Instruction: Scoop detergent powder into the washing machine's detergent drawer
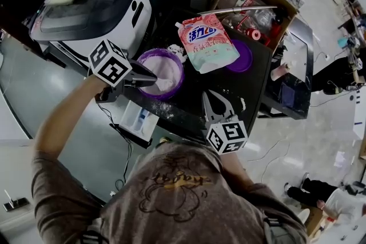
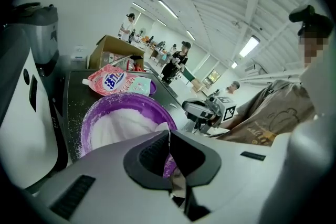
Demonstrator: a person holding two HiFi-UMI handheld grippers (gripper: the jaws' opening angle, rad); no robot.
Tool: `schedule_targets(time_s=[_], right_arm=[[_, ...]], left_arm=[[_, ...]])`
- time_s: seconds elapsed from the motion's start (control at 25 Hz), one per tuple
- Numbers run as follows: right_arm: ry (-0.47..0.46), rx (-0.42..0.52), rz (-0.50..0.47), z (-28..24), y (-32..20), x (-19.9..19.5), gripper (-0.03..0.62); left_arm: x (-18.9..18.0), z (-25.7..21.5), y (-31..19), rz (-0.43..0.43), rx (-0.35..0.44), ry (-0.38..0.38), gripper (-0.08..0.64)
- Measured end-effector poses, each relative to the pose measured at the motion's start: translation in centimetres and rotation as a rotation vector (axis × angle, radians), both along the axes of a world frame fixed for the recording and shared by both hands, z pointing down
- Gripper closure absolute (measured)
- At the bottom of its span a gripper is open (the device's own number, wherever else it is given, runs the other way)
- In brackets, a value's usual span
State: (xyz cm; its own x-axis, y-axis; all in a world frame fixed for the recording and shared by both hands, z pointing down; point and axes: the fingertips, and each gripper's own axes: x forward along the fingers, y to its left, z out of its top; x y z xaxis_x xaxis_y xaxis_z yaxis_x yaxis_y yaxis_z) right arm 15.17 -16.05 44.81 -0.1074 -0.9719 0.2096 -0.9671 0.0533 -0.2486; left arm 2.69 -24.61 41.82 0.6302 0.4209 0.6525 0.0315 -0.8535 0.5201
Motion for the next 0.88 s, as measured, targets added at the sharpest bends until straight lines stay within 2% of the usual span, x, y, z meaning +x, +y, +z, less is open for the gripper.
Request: schedule_targets(time_s=[0.68, 0.76, 0.88], right_arm=[[0.013, 0.008, -0.041, -0.9, -0.9, -1.1, 0.591], [0.014, 0.008, -0.043, -1.0, -1.0, -1.3, 0.591], [0.017, 0.006, -0.048, -1.1, -1.0, -1.5, 0.591]], left_arm=[[-2.5, -1.9, -3.3, -0.340, -0.092, 0.166, 0.537], [-3.0, -1.9, -3.6, -0.378, -0.119, 0.183, 0.537], [-3.5, -1.9, -3.4, -0.428, -0.199, 0.205, 0.537]])
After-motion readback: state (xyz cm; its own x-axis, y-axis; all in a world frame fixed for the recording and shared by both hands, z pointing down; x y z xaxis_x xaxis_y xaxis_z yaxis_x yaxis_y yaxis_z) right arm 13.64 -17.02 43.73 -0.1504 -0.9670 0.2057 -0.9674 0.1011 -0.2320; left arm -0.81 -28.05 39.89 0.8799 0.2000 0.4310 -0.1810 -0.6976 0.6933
